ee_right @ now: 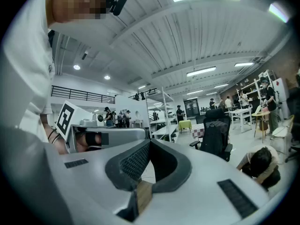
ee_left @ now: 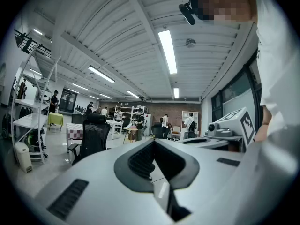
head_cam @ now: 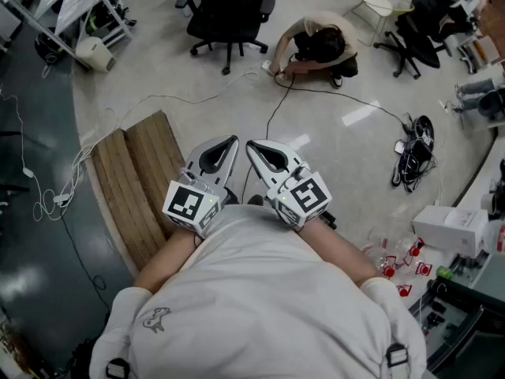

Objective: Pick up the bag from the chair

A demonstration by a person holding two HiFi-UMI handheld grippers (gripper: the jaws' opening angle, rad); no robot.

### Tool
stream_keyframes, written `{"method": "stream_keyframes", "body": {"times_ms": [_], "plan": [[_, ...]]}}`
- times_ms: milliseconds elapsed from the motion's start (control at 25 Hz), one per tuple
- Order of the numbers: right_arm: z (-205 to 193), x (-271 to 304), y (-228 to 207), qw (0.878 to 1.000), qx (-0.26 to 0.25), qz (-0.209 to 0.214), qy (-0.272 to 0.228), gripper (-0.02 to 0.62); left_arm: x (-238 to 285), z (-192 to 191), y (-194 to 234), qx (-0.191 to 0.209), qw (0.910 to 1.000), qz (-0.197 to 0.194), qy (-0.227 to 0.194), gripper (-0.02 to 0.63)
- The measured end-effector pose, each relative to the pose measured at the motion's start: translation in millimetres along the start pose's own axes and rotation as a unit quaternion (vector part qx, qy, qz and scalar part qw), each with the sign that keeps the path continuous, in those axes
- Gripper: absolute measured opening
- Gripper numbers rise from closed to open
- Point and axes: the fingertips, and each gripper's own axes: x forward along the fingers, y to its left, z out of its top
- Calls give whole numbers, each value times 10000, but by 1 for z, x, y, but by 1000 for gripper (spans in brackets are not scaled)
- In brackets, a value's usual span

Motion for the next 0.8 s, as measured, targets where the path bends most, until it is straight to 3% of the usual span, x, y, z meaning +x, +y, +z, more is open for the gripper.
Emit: {"method": "stream_keyframes", "body": {"times_ms": [520,800], "plan": [[-2,32,-21,9997,-58,-218,55,31,9,-6,37,-15,9999,13,112,11],[4,80,-41,9993,-63,-366,71,31,19,1,92,-100,9999,-37,65,11]]}}
